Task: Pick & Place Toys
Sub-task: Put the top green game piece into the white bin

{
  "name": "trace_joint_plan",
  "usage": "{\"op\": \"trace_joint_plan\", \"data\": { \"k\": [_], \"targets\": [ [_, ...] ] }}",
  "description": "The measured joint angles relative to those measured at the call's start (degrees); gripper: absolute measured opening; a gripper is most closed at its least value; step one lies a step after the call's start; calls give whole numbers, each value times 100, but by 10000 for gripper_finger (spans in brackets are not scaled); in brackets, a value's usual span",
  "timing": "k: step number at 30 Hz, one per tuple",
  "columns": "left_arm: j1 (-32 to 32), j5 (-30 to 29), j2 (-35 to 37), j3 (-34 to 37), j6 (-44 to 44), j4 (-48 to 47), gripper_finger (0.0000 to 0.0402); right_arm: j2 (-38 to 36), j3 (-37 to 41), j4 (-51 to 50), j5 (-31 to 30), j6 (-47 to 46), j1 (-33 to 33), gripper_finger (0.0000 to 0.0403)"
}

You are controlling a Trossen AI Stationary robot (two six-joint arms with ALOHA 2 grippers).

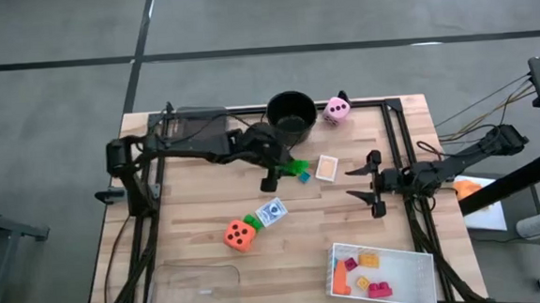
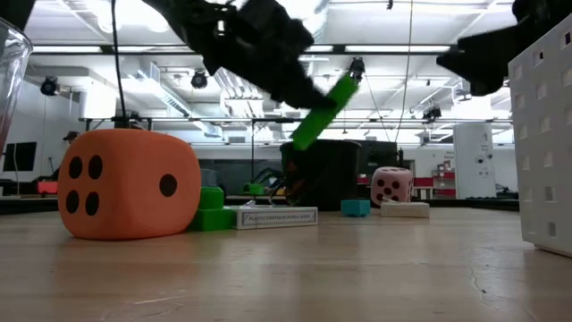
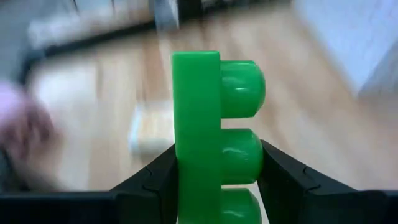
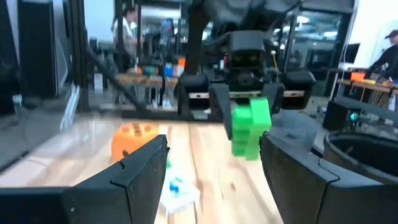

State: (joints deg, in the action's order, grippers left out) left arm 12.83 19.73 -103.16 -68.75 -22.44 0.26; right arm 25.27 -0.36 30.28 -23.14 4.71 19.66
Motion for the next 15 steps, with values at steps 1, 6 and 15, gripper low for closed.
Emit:
{"op": "trace_joint_plan", "data": {
  "k": [1, 6, 15],
  "targets": [
    [-21, 108, 42, 108, 102, 392, 166, 1, 0, 115, -2, 0, -1, 252],
    [-157, 242, 81, 379, 443, 1662, 166, 20, -151, 275, -129, 0, -63, 252],
    [-486, 301, 70, 545, 752, 3182, 166, 761, -727, 512, -131, -90, -356, 252]
  ]
}}
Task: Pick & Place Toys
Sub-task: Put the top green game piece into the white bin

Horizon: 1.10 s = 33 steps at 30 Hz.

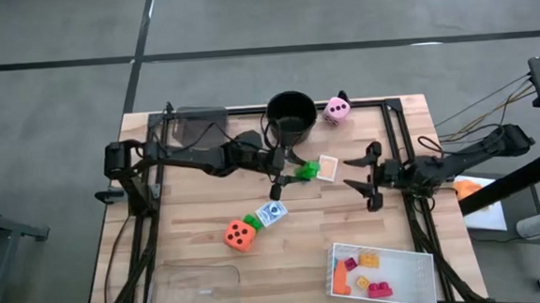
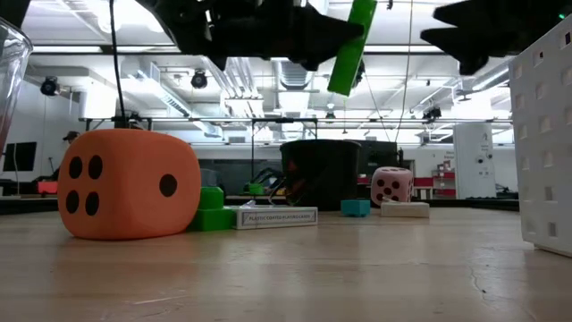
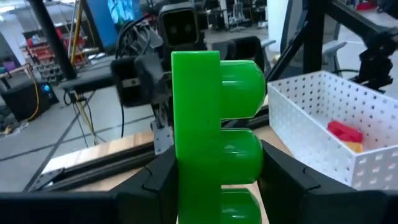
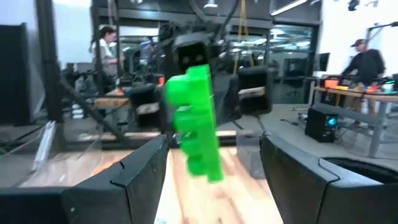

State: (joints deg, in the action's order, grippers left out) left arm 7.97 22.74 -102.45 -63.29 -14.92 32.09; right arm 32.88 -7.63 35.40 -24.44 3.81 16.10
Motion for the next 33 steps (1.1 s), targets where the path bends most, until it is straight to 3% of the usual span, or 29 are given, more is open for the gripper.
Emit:
{"op": "trace_joint_plan", "data": {
  "k": [8, 17, 23, 33],
  "targets": [
    [-262, -20, -2, -1, 71, 370, 166, 1537, -974, 407, 41, 136, -494, 252],
    [-387, -55, 38, 113, 191, 635, 164, 3157, -2082, 268, 386, 177, -475, 252],
    [-448, -75, 18, 401, 195, 1041, 163, 3346, -2271, 206, 802, 149, -415, 252],
    [-436, -172, 31, 476, 321, 1154, 163, 3246, -2219, 82, 778, 43, -356, 252]
  ]
}}
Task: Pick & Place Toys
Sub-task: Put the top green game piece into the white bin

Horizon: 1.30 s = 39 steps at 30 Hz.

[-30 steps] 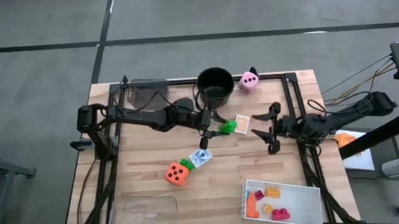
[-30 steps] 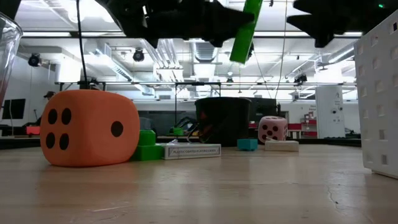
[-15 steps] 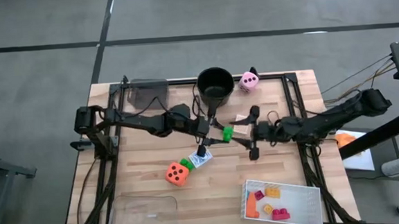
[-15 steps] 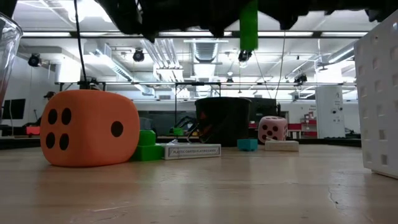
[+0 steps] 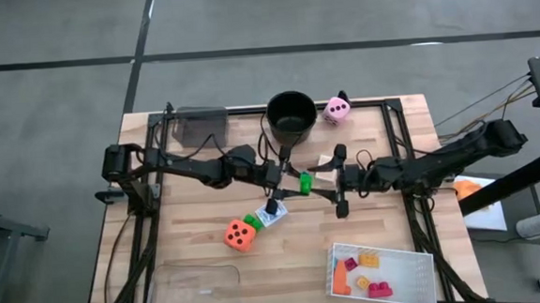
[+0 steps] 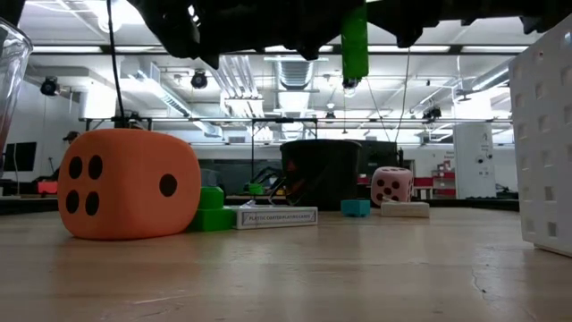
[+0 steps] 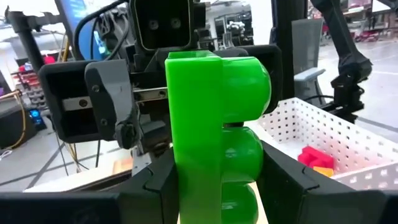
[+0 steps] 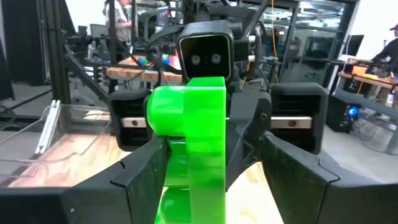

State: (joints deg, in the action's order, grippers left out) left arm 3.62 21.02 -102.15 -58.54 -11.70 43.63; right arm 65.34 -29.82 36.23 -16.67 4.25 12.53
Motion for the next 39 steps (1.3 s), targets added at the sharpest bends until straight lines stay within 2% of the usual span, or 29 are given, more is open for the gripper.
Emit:
{"op": "trace_joint_plan", "data": {
  "k": [7, 10, 16, 23, 26, 30, 35, 39],
  "targets": [
    [-11, 112, 0, 6, 66, -47, 163, 422, -192, 5, 357, 24, 8, 252],
    [3, -41, -9, 19, 173, -165, 163, 588, -299, 2, 291, 66, 0, 252],
    [0, -87, -11, 16, 147, -187, 163, 908, -609, -198, -306, 63, 19, 252],
    [-3, -65, -11, 15, 6, -223, 163, 799, -676, -417, -273, 211, 82, 251],
    [-4, -39, -11, 8, -49, -255, 163, 669, -676, -620, -282, 223, 150, 231],
    [-4, -68, -9, 4, -108, -242, 161, 547, -669, -794, -337, 198, 201, 162],
    [-22, 27, -9, 4, -192, -293, 157, 544, -669, -883, -217, 259, 211, 162],
    [-15, 391, -4, 34, -303, -362, 156, 548, -669, -903, -97, 343, 234, 162]
  ]
}}
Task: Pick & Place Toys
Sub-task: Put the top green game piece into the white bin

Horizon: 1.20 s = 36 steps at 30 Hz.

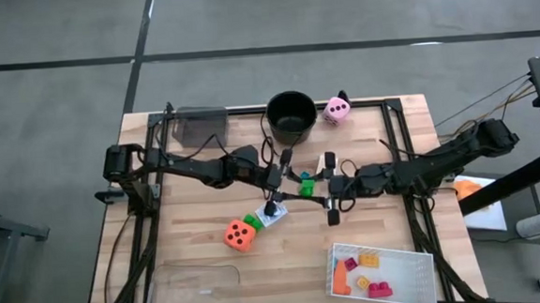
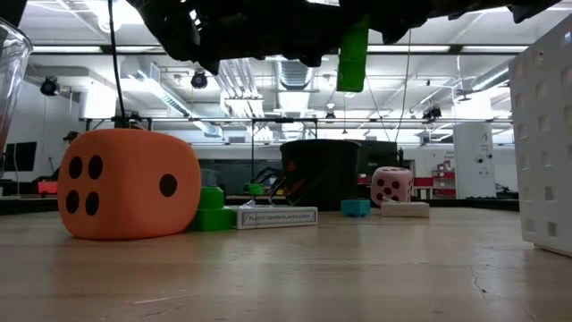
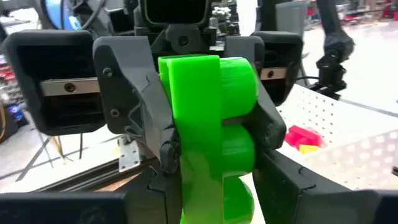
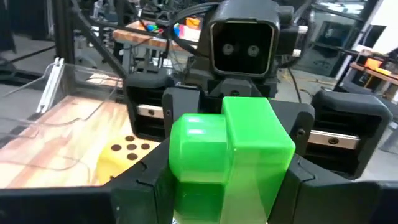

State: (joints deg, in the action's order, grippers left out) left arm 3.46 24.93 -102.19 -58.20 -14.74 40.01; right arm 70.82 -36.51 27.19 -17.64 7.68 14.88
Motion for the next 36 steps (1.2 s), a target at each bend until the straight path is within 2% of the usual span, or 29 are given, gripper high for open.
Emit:
{"op": "trace_joint_plan", "data": {
  "k": [4, 7, 11, 15, 22, 28, 36],
  "targets": [
    [0, 124, 111, 141, -3, -78, 226, -57, 27, -118, -9, 90, 98, 162],
    [0, 8, 273, 383, -4, -47, 276, -72, 26, -107, -22, 139, 177, 162],
    [0, -162, 587, 804, 165, -53, 309, -138, 26, -133, -36, 154, 336, 162],
    [-77, -343, 905, 1425, 385, 3, 313, -329, 24, -462, -29, 25, 700, 162],
    [-155, -812, 1176, 2259, 526, 912, 311, -866, -104, -1421, 347, -680, 1575, 162],
    [-151, -872, 1184, 2280, 585, 955, 311, -884, -125, -1770, 354, -1484, 2359, 162],
    [-151, -944, 1180, 2282, 585, 947, 312, -638, -136, -2289, -227, -2752, 3085, 162]
  ]
}}
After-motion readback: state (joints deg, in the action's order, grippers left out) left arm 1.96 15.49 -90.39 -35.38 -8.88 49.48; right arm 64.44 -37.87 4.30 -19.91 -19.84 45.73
